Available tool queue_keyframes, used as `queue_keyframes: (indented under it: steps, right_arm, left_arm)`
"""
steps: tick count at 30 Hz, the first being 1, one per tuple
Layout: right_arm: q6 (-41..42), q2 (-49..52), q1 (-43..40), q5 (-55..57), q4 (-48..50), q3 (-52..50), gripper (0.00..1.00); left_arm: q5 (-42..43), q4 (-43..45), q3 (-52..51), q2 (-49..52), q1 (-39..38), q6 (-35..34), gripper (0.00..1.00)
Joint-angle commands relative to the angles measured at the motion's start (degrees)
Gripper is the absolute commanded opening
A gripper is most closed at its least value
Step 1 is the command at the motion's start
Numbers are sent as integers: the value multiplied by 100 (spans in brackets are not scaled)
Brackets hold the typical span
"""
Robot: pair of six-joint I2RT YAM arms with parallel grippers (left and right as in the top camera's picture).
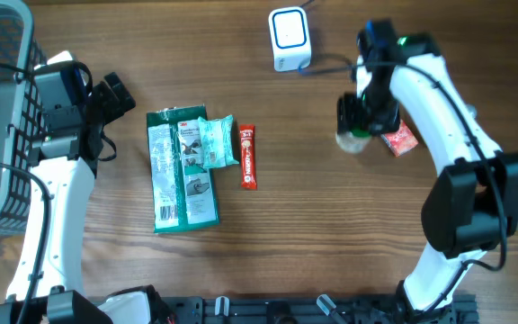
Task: Scan the item barcode
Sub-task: 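Lower the jar at the right side and open the right gripper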
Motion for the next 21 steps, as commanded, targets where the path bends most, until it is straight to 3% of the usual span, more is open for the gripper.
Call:
queue_keyframes:
  steps: [1,6,7,8,10,18,21]
  right_arm:
    - [-52,26,17,437,505,-918,23]
    - [-59,26,17,614,1137,-1429,30]
    - [-59,22,17,614,1189,-1429,58]
    - [-57,22,17,612,1213,-1427,76]
    - [-55,20,17,610,1235,-1392,88]
    - [-76,9,20,315,417,345,95]
    - [-256,-2,74,-660,457,656,83]
  left_arm:
    - [-31,15,61,-50,15,48,100]
    - [-31,15,61,-50,15,50,100]
    - [-31,15,61,-50,15,48,100]
    - [-31,15,61,-50,15,48,100]
    - [-31,15,61,-50,15,50,100]
    - [-31,15,61,-50,15,48,100]
    - [-31,15,61,-50,15,48,100]
